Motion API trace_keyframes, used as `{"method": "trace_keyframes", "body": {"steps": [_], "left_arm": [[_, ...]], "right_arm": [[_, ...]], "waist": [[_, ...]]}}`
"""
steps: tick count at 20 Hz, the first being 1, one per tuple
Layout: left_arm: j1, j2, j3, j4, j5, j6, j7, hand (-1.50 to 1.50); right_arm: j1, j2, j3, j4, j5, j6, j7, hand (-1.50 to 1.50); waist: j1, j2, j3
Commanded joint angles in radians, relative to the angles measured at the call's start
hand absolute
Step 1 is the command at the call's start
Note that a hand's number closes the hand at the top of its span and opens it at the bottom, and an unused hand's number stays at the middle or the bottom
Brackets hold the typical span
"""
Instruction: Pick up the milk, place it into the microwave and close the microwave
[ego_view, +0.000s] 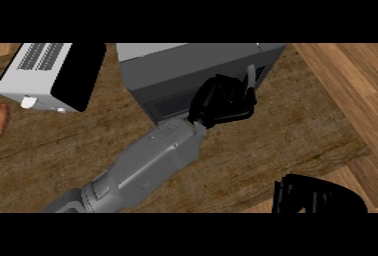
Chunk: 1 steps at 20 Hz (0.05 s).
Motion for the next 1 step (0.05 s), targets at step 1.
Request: {"method": "trace_keyframes", "body": {"steps": [1], "left_arm": [[0.087,0.034,0.087,0.146,0.061,0.0,-0.024,1.5]], "right_arm": [[0.04,0.02,0.03,-0.054,0.026,-0.036,0.008,1.5]], "waist": [[0.027,0.011,-0.007]]}}
